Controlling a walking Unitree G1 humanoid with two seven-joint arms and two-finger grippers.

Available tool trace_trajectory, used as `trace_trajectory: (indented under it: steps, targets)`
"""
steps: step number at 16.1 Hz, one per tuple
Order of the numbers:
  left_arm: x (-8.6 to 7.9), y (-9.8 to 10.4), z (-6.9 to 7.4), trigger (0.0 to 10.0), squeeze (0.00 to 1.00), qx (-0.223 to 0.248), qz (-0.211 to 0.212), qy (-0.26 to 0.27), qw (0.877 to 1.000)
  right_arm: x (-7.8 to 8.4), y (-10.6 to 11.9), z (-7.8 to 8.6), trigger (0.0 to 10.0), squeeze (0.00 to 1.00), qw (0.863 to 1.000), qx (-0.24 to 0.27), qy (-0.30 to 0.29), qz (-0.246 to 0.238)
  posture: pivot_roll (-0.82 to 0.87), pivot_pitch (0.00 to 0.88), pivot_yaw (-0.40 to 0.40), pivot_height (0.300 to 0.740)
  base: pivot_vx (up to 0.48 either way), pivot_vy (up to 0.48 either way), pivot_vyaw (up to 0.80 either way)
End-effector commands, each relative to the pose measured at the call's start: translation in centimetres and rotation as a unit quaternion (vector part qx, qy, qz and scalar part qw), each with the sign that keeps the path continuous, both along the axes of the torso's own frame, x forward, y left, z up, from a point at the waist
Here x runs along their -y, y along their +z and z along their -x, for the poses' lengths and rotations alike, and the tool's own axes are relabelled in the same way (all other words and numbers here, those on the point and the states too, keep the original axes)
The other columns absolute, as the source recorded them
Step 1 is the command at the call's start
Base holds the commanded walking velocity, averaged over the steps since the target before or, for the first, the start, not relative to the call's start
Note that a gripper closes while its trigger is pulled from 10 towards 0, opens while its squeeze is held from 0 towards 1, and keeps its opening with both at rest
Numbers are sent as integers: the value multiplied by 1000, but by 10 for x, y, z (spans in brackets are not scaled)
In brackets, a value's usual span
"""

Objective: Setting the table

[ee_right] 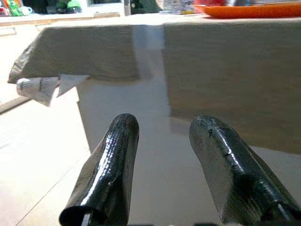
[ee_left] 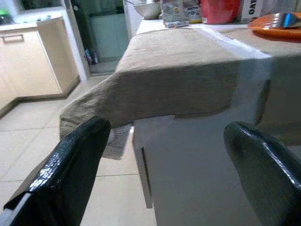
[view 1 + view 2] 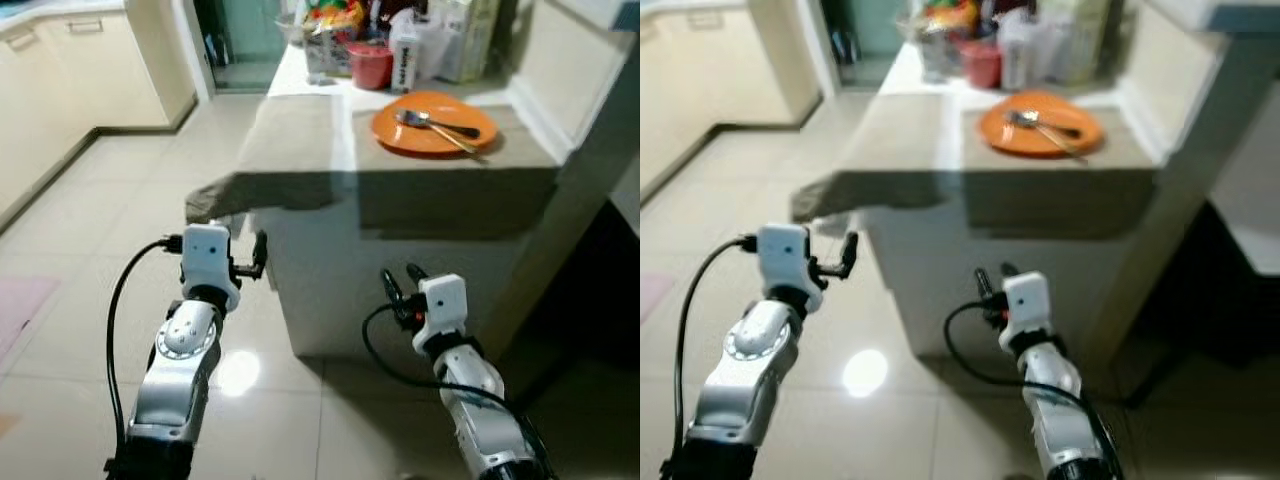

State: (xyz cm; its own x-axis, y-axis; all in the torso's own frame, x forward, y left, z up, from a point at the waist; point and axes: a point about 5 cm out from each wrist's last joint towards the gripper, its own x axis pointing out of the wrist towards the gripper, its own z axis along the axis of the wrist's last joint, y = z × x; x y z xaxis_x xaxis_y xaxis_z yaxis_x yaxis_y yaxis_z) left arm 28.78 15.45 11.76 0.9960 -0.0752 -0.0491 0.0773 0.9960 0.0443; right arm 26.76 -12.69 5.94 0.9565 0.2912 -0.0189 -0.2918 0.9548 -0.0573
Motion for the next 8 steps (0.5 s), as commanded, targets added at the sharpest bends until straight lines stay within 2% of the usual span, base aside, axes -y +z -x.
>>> trace_trajectory:
  steps: [1,6,8]
  targets:
    - [4,-1,-1,10000,0,-3,-2,-6,1000,6,4,-1,10000,0,1000,10,-5,7,-178,0,113,740,240,-412,0]
    - [3,1,-6,10000,0,0,-7,-11,1000,5,6,-1,10000,0,1000,17,-6,14,-183,0,116,740,265,-397,0]
    - [2,0,-7,10000,0,-5,-8,-12,1000,4,7,-1,10000,0,1000,20,-5,16,-186,0,118,740,0,0,0]
